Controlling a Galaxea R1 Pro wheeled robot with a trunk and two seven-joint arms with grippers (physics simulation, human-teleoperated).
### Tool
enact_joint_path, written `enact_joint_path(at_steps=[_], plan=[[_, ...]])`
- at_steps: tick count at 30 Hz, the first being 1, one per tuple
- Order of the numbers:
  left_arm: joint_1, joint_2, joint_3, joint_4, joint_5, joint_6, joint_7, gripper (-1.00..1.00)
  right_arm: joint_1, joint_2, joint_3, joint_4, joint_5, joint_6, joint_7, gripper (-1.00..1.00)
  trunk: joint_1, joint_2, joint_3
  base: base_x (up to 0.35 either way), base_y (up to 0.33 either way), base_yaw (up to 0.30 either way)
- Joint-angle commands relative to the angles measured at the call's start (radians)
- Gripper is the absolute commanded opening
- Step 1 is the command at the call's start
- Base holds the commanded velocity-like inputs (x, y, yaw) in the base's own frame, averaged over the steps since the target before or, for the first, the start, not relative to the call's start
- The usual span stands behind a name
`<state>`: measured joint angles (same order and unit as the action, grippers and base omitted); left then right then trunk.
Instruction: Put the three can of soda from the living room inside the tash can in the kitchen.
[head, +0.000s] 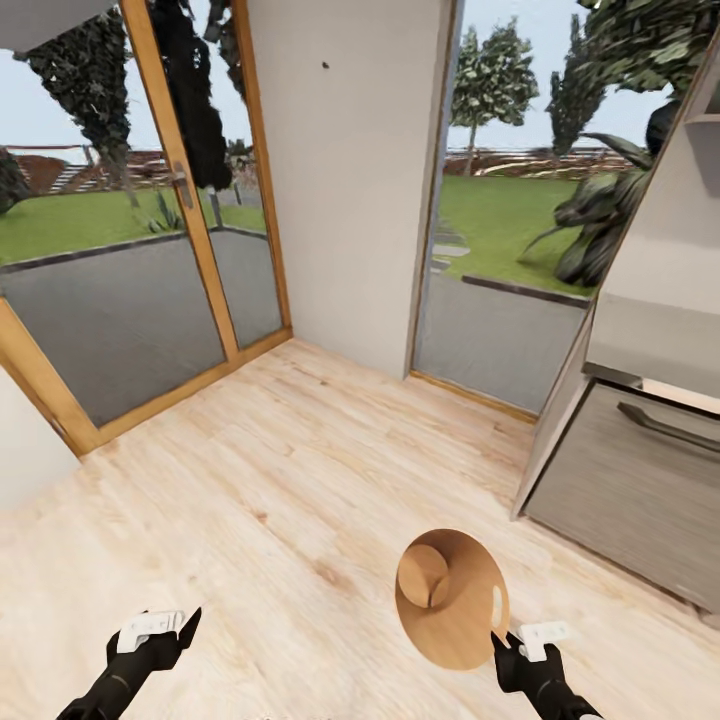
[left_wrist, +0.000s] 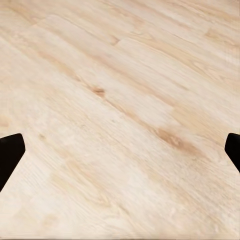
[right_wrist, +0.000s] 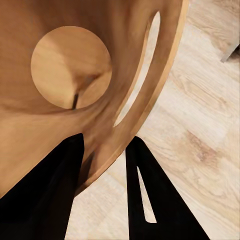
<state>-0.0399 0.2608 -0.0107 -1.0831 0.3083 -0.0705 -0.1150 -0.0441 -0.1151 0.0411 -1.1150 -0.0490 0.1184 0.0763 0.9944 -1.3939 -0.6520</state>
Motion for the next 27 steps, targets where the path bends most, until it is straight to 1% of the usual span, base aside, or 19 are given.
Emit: enact_joint_path(at_steps=[1,14,19,27], plan=[[0.0,0.0,0.0,0.0,0.0,0.0,0.0,1.0,0.0,0.0,0.0,-0.002,-0.003,0.0,0.004,-1.0,0.0,0.0,0.0,0.0,0.0,0.254],[0.0,0.0,0.0,0.0,0.0,0.0,0.001,1.0,0.0,0.0,0.0,0.0,-0.003,0.0,0.004,-1.0,0.0,0.0,-0.007,0.0,0.0,0.254],[0.0,0.0,0.0,0.0,0.0,0.0,0.002,1.0,0.0,0.0,0.0,0.0,0.013,0.0,0.004,-1.0,0.0,0.0,-0.009,0.0,0.0,0.254],[0.0,0.0,0.0,0.0,0.0,0.0,0.002,1.0,0.0,0.0,0.0,0.0,0.017,0.0,0.004,-1.0,0.0,0.0,-0.012,0.0,0.0,0.254]])
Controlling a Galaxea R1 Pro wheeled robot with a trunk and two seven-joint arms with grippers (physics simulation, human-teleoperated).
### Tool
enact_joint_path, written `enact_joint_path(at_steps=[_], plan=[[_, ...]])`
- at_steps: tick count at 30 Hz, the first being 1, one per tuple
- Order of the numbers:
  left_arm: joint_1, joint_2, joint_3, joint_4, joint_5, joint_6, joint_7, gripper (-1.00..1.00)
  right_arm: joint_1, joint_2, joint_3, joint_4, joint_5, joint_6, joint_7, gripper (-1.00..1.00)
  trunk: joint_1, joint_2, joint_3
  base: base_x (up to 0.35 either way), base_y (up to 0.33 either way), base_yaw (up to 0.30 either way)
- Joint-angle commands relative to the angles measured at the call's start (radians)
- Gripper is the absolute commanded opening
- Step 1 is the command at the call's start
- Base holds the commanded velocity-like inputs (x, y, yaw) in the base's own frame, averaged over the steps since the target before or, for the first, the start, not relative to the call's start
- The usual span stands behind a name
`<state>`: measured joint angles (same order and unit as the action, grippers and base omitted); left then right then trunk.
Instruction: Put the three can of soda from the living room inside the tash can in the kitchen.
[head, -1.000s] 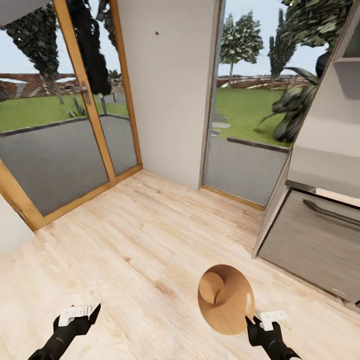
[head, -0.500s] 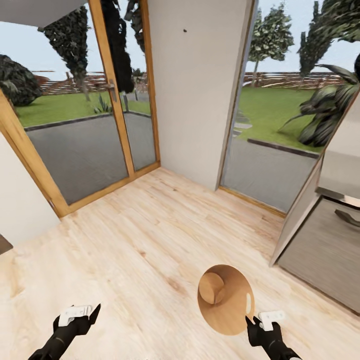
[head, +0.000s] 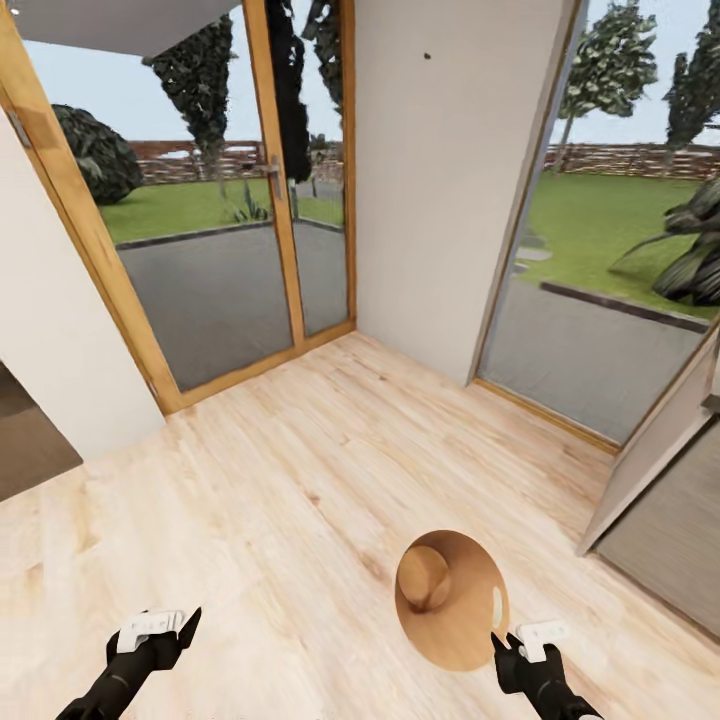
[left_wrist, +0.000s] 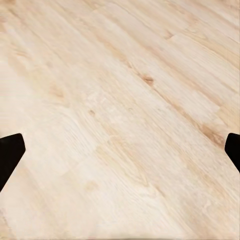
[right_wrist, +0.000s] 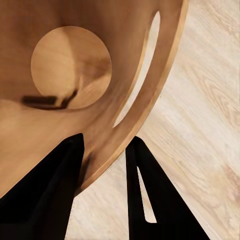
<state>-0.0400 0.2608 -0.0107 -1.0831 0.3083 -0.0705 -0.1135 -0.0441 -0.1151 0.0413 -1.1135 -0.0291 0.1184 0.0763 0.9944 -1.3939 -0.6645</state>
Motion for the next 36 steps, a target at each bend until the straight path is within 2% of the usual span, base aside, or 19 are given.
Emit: enact_joint_path(at_steps=[1,11,20,26,36], plan=[[0.0,0.0,0.0,0.0,0.0,0.0,0.0,1.0,0.0,0.0,0.0,-0.002,-0.003,0.0,0.004,-1.0,0.0,0.0,0.0,0.0,0.0,0.254],[0.0,0.0,0.0,0.0,0.0,0.0,-0.002,1.0,0.0,0.0,0.0,0.0,-0.003,0.0,0.004,-1.0,0.0,0.0,-0.004,0.0,0.031,0.254],[-0.001,0.004,0.008,0.0,0.009,0.003,-0.009,1.0,0.0,0.0,0.0,0.001,-0.003,0.0,0.004,-1.0,0.0,0.0,-0.008,0.0,0.259,0.254],[-0.001,0.001,0.012,0.0,0.011,0.003,-0.048,1.0,0.0,0.0,0.0,0.001,-0.003,0.0,0.004,-1.0,0.0,0.0,-0.01,0.012,0.283,0.254],[0.0,0.0,0.012,0.0,0.01,0.002,-0.054,1.0,0.0,0.0,0.0,0.006,-0.002,0.0,0.004,-1.0,0.0,0.0,-0.011,0.143,0.25,0.254]])
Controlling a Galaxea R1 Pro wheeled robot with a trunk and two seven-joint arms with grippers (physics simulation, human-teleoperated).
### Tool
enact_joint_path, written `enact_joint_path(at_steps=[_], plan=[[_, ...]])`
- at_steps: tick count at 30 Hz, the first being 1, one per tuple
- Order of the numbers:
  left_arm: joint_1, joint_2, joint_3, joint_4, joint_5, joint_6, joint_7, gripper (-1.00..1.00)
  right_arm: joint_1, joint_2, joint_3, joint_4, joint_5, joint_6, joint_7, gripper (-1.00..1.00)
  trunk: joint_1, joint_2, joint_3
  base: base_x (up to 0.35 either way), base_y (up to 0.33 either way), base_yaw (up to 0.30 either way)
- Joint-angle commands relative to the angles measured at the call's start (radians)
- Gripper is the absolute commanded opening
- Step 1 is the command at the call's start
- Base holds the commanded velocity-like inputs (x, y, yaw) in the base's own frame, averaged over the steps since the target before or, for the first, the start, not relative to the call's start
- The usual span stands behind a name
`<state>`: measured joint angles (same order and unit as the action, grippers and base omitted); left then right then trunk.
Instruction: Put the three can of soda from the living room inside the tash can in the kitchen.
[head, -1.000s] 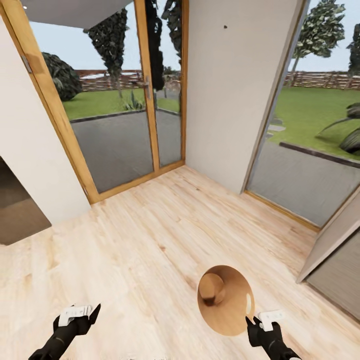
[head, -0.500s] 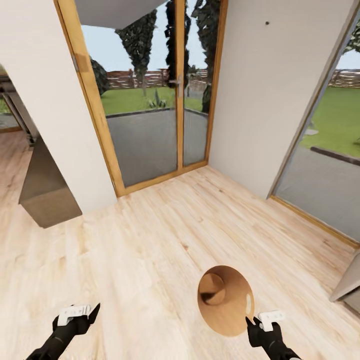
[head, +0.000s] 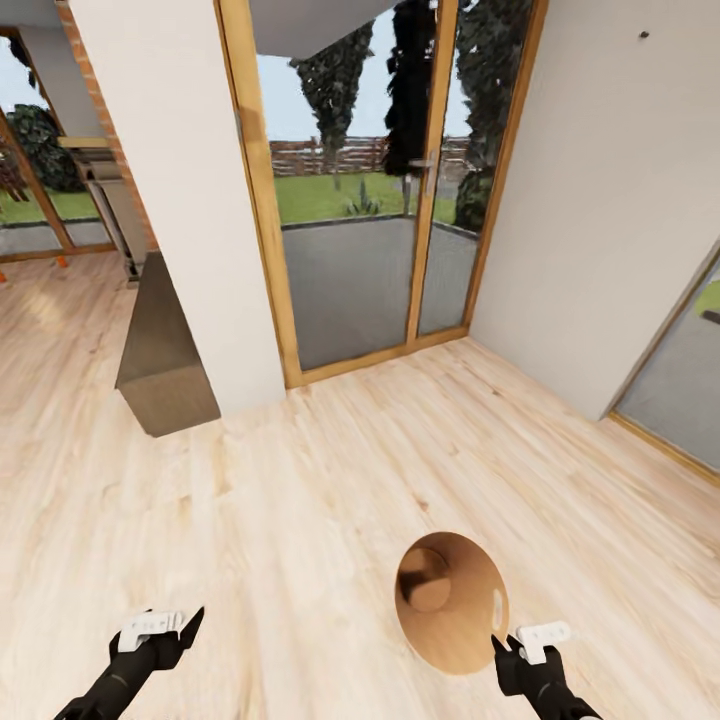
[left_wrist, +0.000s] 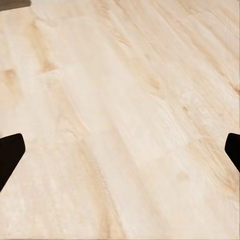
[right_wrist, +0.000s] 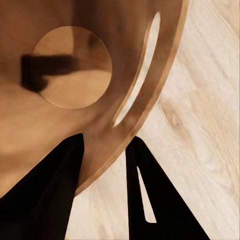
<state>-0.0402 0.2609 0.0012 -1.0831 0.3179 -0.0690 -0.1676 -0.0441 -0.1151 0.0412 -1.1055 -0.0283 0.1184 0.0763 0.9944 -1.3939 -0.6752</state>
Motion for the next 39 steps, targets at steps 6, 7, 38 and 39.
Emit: enact_joint_path(at_steps=[6,7,38,39], plan=[[0.0,0.001,-0.001,0.0,0.001,0.0,-0.001,1.0,0.0,0.0,0.0,-0.001,-0.004,0.0,0.003,-1.0,0.0,0.0,0.0,0.176,0.128,0.254],[0.0,0.001,-0.001,0.0,0.001,0.0,-0.001,1.0,0.0,0.0,0.0,-0.001,-0.004,0.0,0.003,-1.0,0.0,0.0,0.0,0.211,0.043,0.254],[0.0,0.011,0.004,0.021,0.121,-0.001,0.006,1.0,0.0,0.0,0.0,0.0,-0.003,0.0,0.005,-1.0,0.0,0.0,0.0,0.185,0.104,0.069],[0.0,0.011,0.005,0.021,0.121,-0.002,0.006,1.0,0.0,0.0,0.0,0.0,-0.003,0.0,0.005,-1.0,0.0,0.0,0.0,0.009,0.257,0.0]])
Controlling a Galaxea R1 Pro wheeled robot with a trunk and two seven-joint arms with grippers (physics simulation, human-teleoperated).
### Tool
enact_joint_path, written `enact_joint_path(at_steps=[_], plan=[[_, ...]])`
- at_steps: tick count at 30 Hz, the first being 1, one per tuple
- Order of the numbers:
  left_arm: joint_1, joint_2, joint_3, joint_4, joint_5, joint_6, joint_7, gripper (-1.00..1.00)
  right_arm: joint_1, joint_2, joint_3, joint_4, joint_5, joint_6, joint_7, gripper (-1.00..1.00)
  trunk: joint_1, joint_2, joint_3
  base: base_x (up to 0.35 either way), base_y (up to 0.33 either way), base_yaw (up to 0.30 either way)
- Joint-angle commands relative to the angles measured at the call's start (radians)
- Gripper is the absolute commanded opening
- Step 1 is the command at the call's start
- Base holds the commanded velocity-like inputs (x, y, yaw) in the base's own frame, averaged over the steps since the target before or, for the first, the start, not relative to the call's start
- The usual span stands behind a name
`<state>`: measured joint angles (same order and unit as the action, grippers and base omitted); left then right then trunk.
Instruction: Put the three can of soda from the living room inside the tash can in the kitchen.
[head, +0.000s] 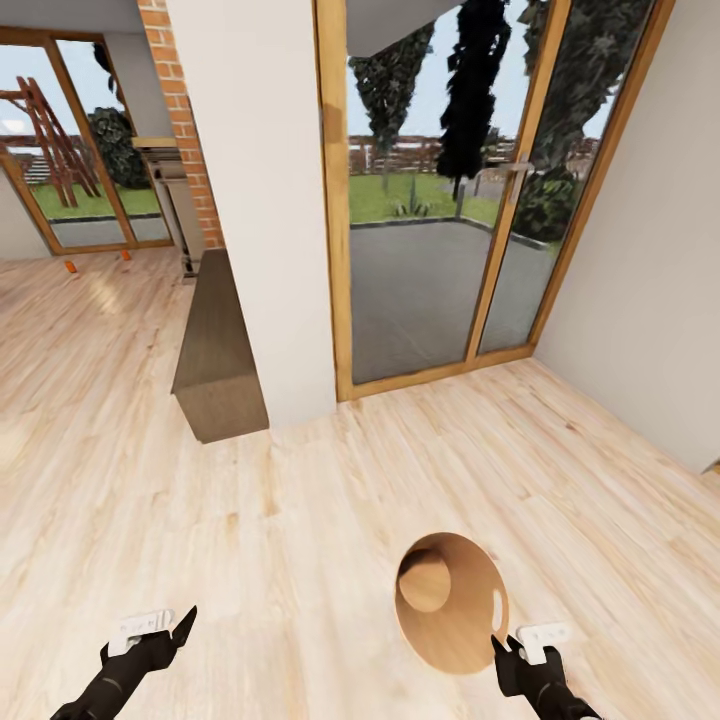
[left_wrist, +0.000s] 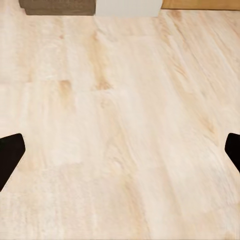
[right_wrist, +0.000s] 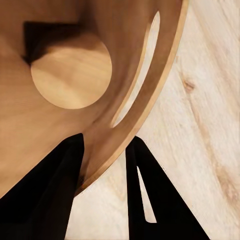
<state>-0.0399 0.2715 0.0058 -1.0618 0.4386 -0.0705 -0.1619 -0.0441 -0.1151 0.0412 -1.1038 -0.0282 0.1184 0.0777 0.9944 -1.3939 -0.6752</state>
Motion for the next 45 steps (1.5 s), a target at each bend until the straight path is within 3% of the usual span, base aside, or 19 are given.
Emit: enact_joint_path(at_steps=[1,18,32,45], plan=[[0.0,0.0,0.0,0.0,0.0,0.0,0.0,1.0,0.0,0.0,0.0,-0.001,-0.003,0.0,0.004,-1.0,0.0,0.0,0.0,0.006,0.265,0.0],[0.0,0.0,0.0,0.0,0.0,0.0,-0.001,1.0,0.0,0.0,0.0,-0.001,-0.004,-0.001,0.002,-1.0,0.0,0.0,0.0,0.001,0.276,0.015],[0.0,0.0,0.0,0.0,0.0,0.0,-0.001,1.0,0.0,0.0,0.0,0.011,-0.003,-0.008,0.002,-1.0,0.0,0.0,0.0,0.0,0.279,0.222],[0.0,0.0,-0.001,0.0,0.0,-0.001,0.0,1.0,-0.001,0.0,0.014,0.088,-0.004,-0.028,0.002,-1.0,0.0,0.0,0.0,0.0,0.281,0.059]])
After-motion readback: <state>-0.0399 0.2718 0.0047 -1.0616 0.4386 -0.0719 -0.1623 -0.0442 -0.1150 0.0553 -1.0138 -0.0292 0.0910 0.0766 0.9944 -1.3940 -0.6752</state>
